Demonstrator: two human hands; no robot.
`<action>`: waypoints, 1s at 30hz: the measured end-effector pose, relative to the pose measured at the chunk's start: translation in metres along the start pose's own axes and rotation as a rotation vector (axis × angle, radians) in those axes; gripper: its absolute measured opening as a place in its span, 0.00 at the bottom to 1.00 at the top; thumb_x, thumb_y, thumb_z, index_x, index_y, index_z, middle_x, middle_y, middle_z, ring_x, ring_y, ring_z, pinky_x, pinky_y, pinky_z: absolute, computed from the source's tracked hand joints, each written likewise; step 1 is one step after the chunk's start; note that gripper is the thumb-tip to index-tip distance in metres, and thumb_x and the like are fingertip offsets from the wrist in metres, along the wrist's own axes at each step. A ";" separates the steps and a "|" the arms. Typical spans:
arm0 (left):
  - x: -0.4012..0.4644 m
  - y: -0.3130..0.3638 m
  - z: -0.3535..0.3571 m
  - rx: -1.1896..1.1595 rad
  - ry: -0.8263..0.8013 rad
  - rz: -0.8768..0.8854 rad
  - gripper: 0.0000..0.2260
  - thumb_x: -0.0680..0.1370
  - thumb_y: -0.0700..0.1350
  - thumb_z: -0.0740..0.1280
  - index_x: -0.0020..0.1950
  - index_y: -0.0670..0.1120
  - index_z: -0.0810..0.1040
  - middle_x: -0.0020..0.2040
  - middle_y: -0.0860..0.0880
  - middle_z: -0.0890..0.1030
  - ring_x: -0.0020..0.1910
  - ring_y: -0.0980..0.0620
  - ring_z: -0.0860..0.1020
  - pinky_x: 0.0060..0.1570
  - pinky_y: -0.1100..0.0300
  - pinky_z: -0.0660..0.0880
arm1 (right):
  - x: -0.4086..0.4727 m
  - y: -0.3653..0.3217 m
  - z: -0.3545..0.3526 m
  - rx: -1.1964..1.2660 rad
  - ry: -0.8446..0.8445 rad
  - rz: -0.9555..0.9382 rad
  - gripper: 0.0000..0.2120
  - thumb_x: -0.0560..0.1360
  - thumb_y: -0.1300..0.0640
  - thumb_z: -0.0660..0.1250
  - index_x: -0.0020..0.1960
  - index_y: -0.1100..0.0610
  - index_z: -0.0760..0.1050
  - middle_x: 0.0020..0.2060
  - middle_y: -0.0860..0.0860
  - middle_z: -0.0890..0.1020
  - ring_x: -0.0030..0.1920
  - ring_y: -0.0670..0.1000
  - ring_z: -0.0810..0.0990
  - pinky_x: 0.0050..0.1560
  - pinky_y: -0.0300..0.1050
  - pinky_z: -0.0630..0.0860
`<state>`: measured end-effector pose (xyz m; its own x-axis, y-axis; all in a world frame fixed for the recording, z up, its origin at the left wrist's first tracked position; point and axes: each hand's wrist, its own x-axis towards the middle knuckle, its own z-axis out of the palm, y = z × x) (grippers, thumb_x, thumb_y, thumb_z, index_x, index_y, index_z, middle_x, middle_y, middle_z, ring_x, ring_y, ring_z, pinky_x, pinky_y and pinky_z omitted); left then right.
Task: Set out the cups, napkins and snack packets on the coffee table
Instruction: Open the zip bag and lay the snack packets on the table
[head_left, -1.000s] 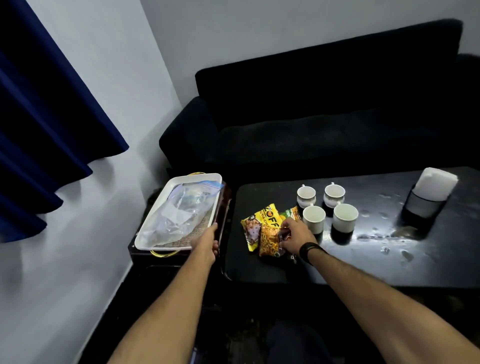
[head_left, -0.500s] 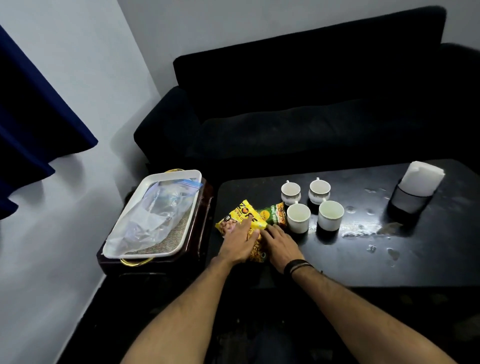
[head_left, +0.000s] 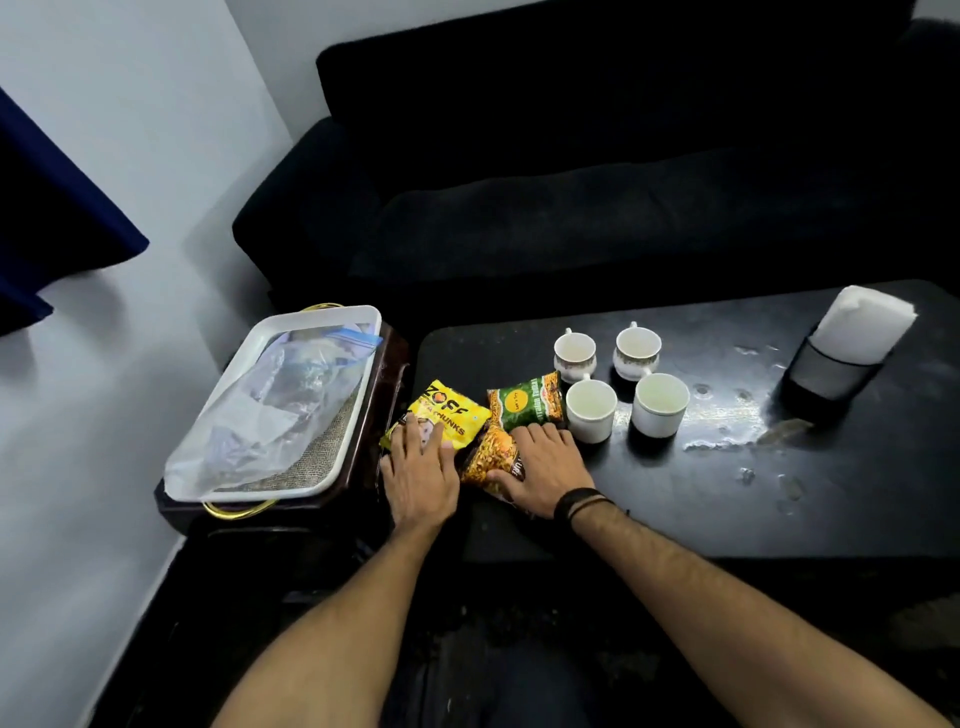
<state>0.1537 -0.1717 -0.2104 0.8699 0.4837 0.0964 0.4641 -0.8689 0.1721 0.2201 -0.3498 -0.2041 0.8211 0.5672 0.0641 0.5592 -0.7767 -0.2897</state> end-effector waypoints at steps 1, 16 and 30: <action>0.000 -0.003 0.003 0.003 -0.019 -0.002 0.23 0.82 0.58 0.49 0.76 0.57 0.62 0.80 0.48 0.57 0.78 0.45 0.55 0.72 0.41 0.59 | 0.002 -0.002 -0.002 0.014 -0.004 0.002 0.29 0.72 0.32 0.59 0.60 0.54 0.69 0.55 0.52 0.76 0.56 0.56 0.74 0.57 0.53 0.70; -0.001 -0.001 0.017 -0.105 0.061 -0.123 0.29 0.80 0.65 0.48 0.80 0.58 0.53 0.79 0.45 0.59 0.78 0.45 0.56 0.73 0.42 0.57 | 0.078 -0.022 -0.040 0.610 0.172 0.438 0.25 0.70 0.38 0.69 0.57 0.52 0.67 0.49 0.53 0.82 0.51 0.58 0.81 0.48 0.48 0.75; -0.011 0.016 0.028 -0.034 0.097 -0.126 0.32 0.77 0.70 0.49 0.77 0.57 0.62 0.67 0.43 0.69 0.61 0.42 0.69 0.61 0.42 0.66 | 0.152 -0.046 0.006 0.214 0.237 0.263 0.30 0.74 0.39 0.64 0.66 0.59 0.65 0.64 0.58 0.71 0.64 0.60 0.70 0.60 0.55 0.72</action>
<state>0.1560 -0.1942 -0.2359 0.7843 0.5978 0.1658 0.5610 -0.7975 0.2219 0.3192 -0.2263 -0.1867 0.9505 0.2585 0.1723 0.3106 -0.7985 -0.5157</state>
